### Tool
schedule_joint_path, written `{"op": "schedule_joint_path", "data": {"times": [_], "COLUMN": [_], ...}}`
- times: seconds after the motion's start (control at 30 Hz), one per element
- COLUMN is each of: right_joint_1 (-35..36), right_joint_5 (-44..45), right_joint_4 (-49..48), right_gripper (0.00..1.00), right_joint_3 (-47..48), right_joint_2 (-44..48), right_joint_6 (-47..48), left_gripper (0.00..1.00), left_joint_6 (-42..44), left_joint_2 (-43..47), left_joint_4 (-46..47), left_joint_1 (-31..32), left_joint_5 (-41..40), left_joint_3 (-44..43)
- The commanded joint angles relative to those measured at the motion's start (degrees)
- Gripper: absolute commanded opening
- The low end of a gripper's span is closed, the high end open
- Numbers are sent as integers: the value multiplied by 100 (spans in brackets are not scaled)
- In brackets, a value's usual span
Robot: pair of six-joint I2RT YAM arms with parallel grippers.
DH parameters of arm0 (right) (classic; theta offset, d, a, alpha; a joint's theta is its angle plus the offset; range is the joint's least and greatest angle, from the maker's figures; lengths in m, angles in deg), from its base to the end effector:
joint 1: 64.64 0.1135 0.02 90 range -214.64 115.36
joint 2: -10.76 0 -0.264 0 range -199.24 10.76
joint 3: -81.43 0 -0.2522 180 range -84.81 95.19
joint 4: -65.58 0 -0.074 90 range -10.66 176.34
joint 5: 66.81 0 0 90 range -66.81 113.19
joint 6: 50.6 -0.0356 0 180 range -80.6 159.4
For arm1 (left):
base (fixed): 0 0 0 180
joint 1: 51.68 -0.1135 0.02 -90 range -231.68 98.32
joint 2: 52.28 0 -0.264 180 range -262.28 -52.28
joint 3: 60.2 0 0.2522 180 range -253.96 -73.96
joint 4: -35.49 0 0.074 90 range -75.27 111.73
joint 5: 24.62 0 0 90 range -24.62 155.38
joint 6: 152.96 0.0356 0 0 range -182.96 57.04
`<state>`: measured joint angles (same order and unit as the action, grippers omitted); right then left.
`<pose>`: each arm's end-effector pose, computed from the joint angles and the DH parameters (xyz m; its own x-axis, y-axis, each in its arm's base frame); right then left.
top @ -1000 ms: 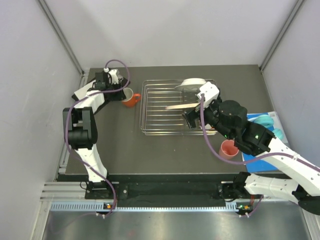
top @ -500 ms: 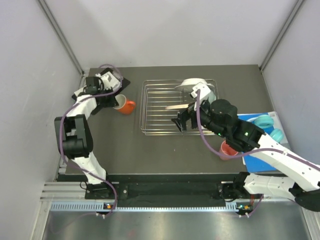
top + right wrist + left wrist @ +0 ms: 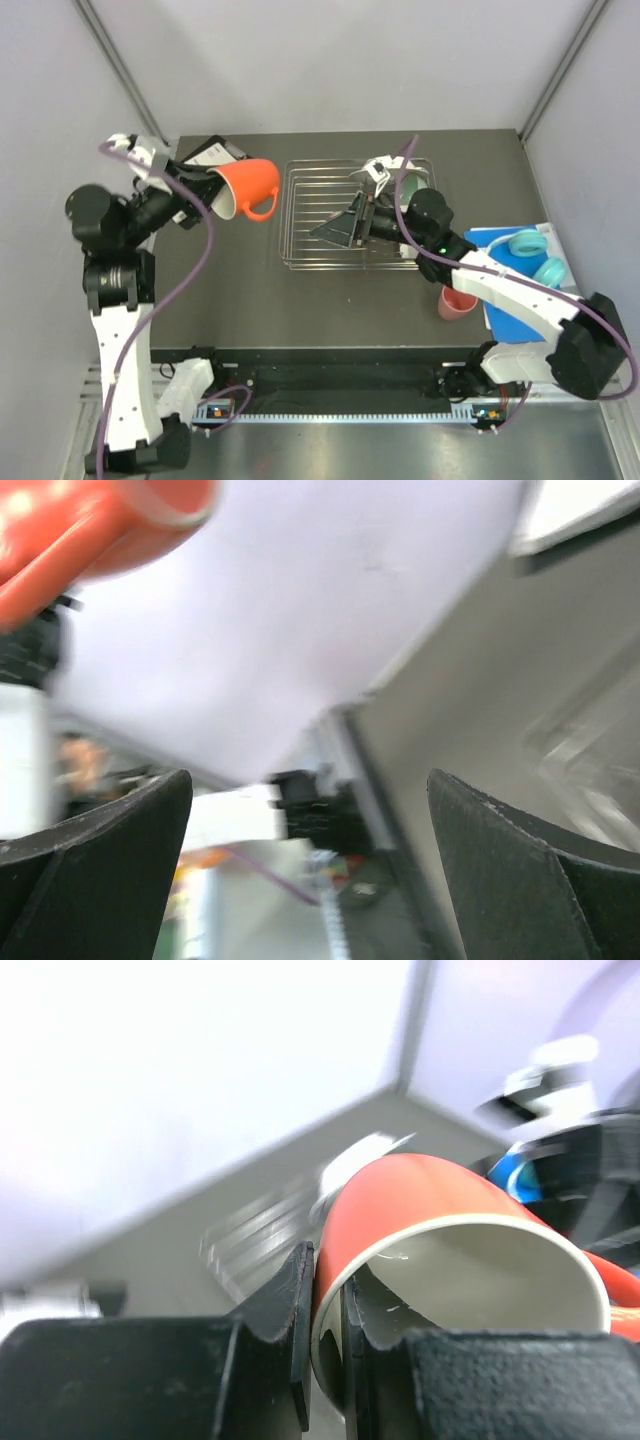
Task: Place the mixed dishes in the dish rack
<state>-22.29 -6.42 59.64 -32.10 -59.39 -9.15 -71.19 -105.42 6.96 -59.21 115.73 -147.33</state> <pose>0.2002 0.2063 0.3498 -0.6932 0.2499 -0.6761 -0.6511 0.1853 0.7361 0.1692 -0.0053 0.4749 -0.0034 -0.0926 -0.9957 0.6828 0.7273 -0.0700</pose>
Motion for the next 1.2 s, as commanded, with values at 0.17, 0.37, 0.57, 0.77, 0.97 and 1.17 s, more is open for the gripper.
{"op": "schedule_joint_path", "data": {"times": [0.17,0.37,0.57,0.77,0.97,1.17], "right_joint_1": [-121,-113,28,326,432,476], "right_joint_5": [-1566,-1425,-1259,-723,-450,-424], "right_joint_4": [-6342,-5807,-6290,-6267,-5921,-6264], "right_gripper": [100,100,100,100,97,69], "right_joint_3": [-244,-138,117,222,337,381], "right_joint_2": [-1114,-1044,-1658,-1977,-1844,-2063], "right_joint_6": [-4723,-4188,-4785,-5033,-4584,-4900], "left_gripper": [0,0,0,0,0,0], "left_joint_6": [-741,-1506,-1480,-233,190,366], "left_joint_2": [331,340,314,331,305,322], "left_joint_4": [1933,2478,2470,1654,1626,1696], "left_joint_1": [6,32,418,1490,1746,1772], "left_joint_5": [739,819,556,-217,-552,-640], "left_joint_3": [533,718,780,753,955,1148]}}
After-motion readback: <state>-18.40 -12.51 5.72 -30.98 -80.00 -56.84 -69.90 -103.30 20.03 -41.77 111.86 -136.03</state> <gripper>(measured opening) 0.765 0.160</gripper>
